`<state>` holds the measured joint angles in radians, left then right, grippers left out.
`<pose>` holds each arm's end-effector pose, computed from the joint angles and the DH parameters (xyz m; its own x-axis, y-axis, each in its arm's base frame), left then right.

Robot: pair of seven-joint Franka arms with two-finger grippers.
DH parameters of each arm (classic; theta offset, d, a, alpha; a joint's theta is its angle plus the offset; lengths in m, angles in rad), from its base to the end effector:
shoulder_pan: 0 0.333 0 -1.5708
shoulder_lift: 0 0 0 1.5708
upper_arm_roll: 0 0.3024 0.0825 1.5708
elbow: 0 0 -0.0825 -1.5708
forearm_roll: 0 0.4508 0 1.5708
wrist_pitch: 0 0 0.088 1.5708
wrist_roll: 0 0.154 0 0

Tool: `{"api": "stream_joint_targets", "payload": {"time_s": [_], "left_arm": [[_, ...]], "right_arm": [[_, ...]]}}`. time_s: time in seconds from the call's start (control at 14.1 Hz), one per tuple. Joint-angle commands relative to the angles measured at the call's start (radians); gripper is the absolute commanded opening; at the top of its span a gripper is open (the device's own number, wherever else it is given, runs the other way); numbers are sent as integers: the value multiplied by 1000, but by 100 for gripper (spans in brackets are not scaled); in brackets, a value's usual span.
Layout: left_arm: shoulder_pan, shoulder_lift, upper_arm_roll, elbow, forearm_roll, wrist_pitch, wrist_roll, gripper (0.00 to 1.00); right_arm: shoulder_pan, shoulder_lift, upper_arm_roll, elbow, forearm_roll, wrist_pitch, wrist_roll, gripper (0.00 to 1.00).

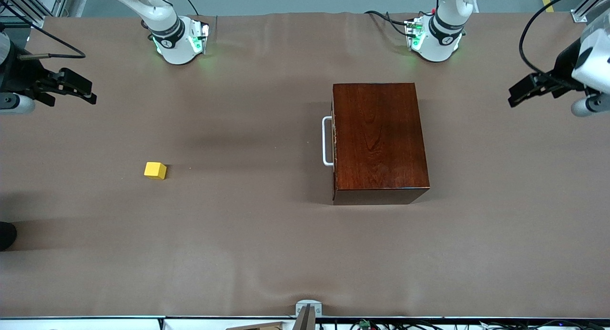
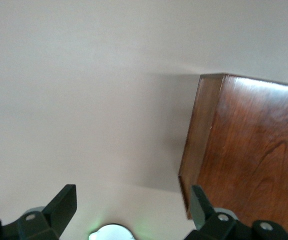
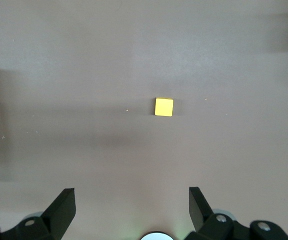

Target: Open drawer, take yellow block, close drawer

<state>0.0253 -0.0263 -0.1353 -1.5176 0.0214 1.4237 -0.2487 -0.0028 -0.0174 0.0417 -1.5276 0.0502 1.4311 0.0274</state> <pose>0.5915 -0.0627 0.5958 0.9881 0.1418 -0.0595 0.1395 -0.9894 -0.0408 0.5970 0.0317 0.5862 0.9966 0.0183 -0.0802 0.0146 -0.9988 -0.0472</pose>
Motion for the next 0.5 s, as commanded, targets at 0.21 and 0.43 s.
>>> {"api": "stream_joint_targets", "payload": {"time_s": [0.21, 0.43], "left_arm": [[87, -101, -96, -84, 14, 23, 77, 100], [85, -87, -96, -56, 15, 24, 78, 100]], "right_arm": [[-3, -26, -29, -23, -15, 9, 11, 100], [1, -26, -29, -23, -15, 6, 13, 100]]}}
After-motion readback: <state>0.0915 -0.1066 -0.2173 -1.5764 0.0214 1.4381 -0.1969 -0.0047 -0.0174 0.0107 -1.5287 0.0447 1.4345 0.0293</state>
